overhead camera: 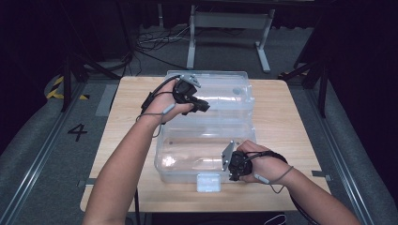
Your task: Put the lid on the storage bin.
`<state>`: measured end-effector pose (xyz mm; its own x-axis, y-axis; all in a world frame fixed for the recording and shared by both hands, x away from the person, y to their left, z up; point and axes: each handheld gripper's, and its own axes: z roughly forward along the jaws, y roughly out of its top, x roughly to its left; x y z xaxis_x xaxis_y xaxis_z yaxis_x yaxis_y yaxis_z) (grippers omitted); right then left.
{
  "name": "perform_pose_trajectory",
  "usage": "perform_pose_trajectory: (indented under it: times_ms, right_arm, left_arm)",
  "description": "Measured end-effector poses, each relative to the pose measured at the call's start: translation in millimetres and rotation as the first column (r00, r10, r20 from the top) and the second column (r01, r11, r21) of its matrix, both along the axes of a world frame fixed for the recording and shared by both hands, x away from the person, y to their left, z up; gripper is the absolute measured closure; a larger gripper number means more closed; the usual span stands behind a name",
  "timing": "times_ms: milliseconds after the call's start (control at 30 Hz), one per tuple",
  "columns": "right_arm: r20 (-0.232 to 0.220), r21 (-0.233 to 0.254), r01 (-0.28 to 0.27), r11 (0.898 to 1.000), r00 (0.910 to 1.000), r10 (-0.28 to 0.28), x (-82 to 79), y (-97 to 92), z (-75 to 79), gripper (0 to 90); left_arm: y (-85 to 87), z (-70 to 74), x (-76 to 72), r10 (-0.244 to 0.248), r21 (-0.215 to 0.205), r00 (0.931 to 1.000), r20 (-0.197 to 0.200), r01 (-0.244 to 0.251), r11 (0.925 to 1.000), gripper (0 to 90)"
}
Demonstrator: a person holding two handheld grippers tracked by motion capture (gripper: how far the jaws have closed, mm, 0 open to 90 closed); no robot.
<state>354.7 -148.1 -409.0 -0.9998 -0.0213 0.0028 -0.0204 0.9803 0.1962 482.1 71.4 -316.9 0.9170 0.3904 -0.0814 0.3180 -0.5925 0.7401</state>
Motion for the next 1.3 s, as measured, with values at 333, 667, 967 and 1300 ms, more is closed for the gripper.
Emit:
perform_pose_trajectory:
  times_ms: [333, 667, 967, 1300]
  right_arm:
    - [0.002, 0.014, 0.011, 1.0, 0.9999, -0.011, -1.0, -1.5, -0.8, 84.4]
    - [0.022, 0.011, 0.007, 1.0, 0.9997, -0.007, -4.2, -1.3, -0.6, 83.2]
    - [0.035, 0.009, 0.012, 1.0, 0.9993, -0.013, -6.5, -1.7, -0.5, 82.2]
    - [0.066, 0.019, 0.008, 1.0, 0.9978, -0.009, -8.9, -2.0, -1.1, 80.8]
  left_arm:
    - [-0.9, 4.6, -9.6, -0.005, 0.015, 1.0, 0.006, 0.005, 0.9999, 80.9]
    - [-1.4, 8.7, -21.9, -0.019, 0.023, 0.9996, 0.02, 0.019, 0.9996, 81.5]
    - [-0.7, 12.5, -36.2, -0.047, 0.032, 0.9987, 0.02, 0.047, 0.9984, 82.2]
    - [-5.2, 16.2, -59.3, -0.071, 0.083, 0.9963, 0.048, 0.067, 0.9943, 82.9]
